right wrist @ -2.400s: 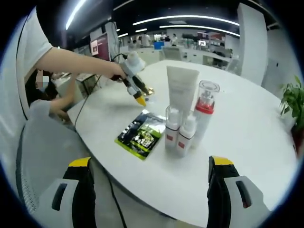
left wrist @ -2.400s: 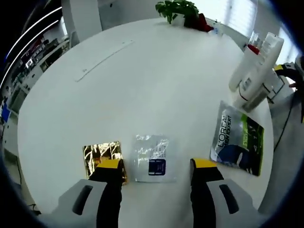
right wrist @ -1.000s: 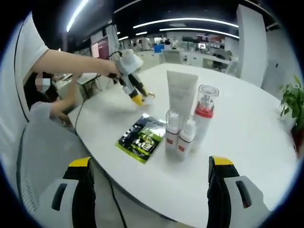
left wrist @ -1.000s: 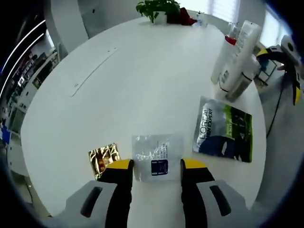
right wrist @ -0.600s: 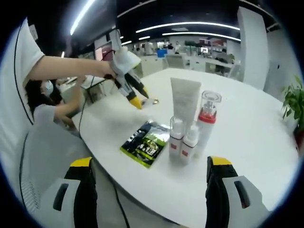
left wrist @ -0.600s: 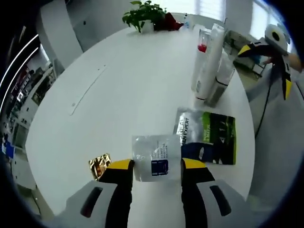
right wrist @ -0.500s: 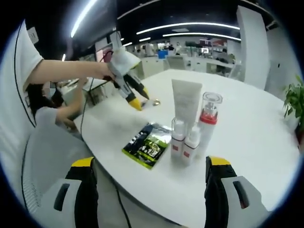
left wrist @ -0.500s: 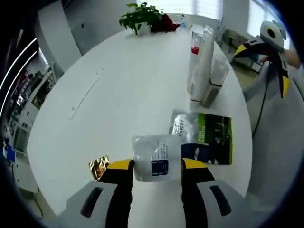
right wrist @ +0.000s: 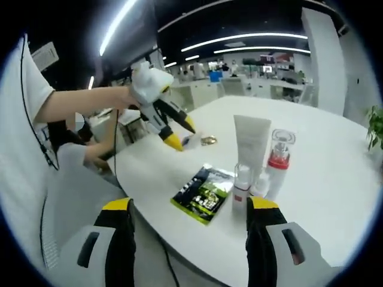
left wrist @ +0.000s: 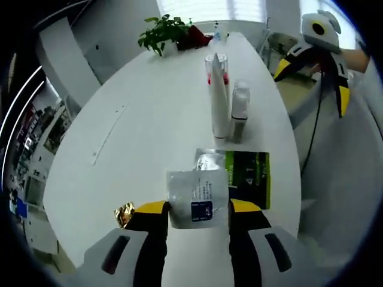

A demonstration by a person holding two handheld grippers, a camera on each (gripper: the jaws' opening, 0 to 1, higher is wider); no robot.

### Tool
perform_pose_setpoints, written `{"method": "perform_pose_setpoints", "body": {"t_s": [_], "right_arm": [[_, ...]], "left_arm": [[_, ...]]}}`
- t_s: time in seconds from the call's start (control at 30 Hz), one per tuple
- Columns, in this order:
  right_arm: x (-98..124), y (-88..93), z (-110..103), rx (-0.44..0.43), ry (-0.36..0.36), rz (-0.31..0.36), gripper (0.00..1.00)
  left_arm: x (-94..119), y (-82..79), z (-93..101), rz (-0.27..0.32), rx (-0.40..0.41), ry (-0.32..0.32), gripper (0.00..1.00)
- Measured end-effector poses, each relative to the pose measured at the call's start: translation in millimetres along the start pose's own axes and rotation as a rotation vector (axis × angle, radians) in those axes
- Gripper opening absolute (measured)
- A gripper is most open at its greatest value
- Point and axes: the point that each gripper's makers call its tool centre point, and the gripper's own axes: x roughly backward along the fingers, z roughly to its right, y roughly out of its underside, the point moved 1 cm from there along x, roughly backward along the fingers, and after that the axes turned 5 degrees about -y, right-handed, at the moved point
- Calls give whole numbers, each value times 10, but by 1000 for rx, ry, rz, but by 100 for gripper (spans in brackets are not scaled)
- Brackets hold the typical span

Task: Arrange the skincare products in the storage area until every visible bottle or jar stands upright without overlapping.

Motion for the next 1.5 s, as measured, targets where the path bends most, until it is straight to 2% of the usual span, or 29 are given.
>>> {"method": "perform_pose_setpoints", "body": {"t_s": [0.07,0.1,0.23,0.5,0.67,0.7,0.77,0.9,0.97,1.17,1.27,1.5], "right_arm": [[-71,-38,-34,-6,-31,18,70],[-122,-55,-97,-14,-68,24,68],[-252,-96,-193,-16,-133,26,52],[-494,-203,-270,-90,-209,70,45],[-625,-242,-295,-137,-239,76,40],[-653,-241,-293,-158,-244,78,38],[-715,-247,-272,-274,-248,92,36],[-780,-217,-205,-325,-231,95,33],[-777,-241,-253,-369,-246,107,32],[-808,-256,-319,-399,-264,98,27],[-810,-295,-361,-449,-289,122,23],[-803,-309,-379,-478,-311,137,9]], "left_arm": [[34,-13,42,5,-4,-1,38],[46,-20,61,6,-6,0,38],[114,-73,180,13,-23,-2,38],[230,-158,409,43,-45,4,38],[299,-190,532,54,-56,12,38],[310,-197,551,58,-55,13,38],[353,-231,622,71,-56,20,38],[394,-242,672,78,-68,18,38],[413,-250,693,84,-69,20,38],[463,-298,779,83,-78,14,38],[472,-318,822,85,-82,17,38],[492,-344,885,94,-80,24,38]]}}
